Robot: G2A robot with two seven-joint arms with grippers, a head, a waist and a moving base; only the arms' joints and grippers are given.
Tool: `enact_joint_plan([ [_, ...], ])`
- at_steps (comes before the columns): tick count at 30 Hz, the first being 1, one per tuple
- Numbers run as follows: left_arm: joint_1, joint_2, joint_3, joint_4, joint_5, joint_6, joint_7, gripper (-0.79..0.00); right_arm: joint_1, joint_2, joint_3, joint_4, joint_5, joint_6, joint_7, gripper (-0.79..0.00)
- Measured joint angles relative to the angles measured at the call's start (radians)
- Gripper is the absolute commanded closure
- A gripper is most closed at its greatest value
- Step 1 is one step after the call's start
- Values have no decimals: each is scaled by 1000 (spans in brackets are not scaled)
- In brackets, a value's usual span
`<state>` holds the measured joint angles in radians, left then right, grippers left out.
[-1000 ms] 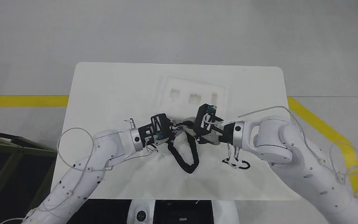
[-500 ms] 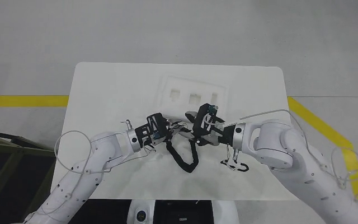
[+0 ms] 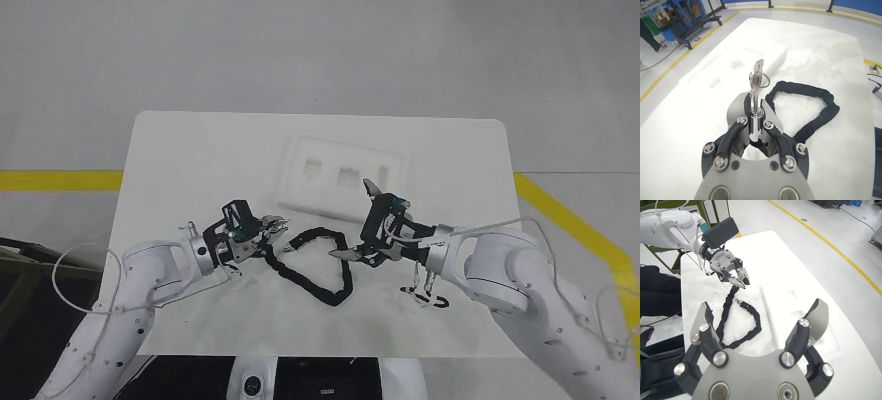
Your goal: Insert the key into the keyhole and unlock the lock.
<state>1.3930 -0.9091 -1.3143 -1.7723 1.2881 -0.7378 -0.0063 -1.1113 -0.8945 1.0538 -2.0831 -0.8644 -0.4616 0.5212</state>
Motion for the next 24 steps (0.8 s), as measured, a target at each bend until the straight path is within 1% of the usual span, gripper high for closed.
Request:
enact_joint_plan([
  [4,63,10,-68,14,-35,-17,-9,0,-17,-1,14,7,-2,0,-14,-785],
  [7,91,15,-109,26,-53,-17,-14,0,-30,-1,26,9,-7,8,-23,-785],
  [10,102,18,-138,42,-62,-8,-33,0,-46,-1,43,6,-22,20,-35,-785],
  [14,91,19,-153,66,-79,-1,-64,0,-75,1,69,2,-58,32,-66,-785],
  [15,86,18,-153,71,-83,0,-72,-58,-83,1,75,1,-68,36,-74,-785],
  [16,77,18,-154,76,-84,5,-88,-262,-94,2,84,1,-80,40,-85,-785],
  [17,71,18,-152,80,-86,10,-98,-428,-103,2,90,1,-88,44,-95,-785],
  [18,64,17,-150,83,-88,16,-110,-659,-112,2,96,0,-93,48,-104,-785],
  [19,54,16,-146,87,-84,24,-129,-785,-123,3,103,-1,-100,52,-115,-785],
  [24,17,10,-116,119,-103,43,-168,-785,-155,3,128,-1,-112,50,-131,-785],
])
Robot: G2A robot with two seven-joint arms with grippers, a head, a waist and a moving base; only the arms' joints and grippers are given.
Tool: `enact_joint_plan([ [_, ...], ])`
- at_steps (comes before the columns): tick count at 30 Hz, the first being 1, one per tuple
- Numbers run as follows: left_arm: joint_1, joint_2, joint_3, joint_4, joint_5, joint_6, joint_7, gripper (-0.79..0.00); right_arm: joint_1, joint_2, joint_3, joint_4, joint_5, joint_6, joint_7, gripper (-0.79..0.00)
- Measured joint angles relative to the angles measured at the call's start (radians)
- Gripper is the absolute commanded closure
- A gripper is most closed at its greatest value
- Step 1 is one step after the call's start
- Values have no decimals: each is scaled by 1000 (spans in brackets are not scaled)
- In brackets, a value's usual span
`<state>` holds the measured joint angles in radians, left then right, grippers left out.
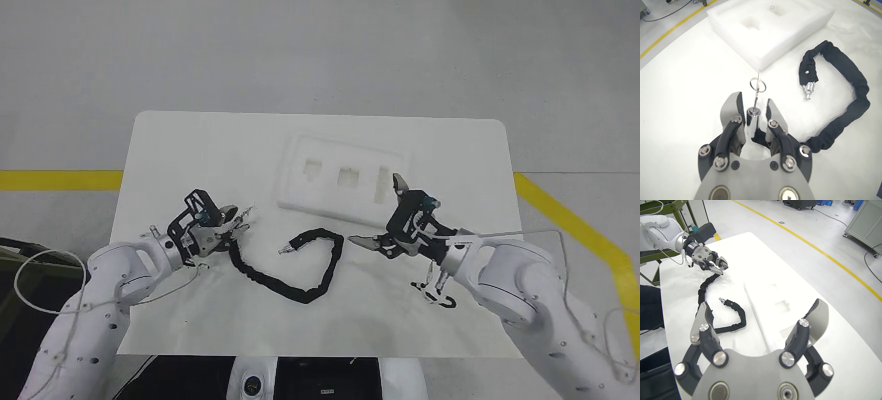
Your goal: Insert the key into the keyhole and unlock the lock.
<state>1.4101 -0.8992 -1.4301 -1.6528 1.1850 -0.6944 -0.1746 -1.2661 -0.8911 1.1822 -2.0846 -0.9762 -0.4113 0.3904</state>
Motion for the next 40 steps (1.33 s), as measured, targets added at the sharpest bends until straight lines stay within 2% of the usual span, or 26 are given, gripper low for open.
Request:
enact_joint_plan([
  [6,-26,-6,23,25,-23,-12,34,-785,-24,0,28,-2,-5,-5,-9,-785],
  [12,-12,-3,-31,20,-46,-83,220,-785,-39,0,70,4,-65,4,-61,-785],
  [15,-15,0,-71,66,-97,-171,355,-785,-58,-1,108,18,-76,43,-109,-785],
  [18,-35,5,-111,106,-73,-223,398,-785,-84,0,159,21,-89,78,-150,-785],
  [25,-62,20,-222,175,-69,-248,417,-785,-147,4,297,7,-126,141,-198,-785],
  [28,-72,24,-249,197,-74,-258,415,-785,-157,3,319,-8,-140,151,-188,-785],
  [40,-86,25,-257,215,-75,-263,414,-784,-157,2,321,-7,-137,159,-187,-785],
])
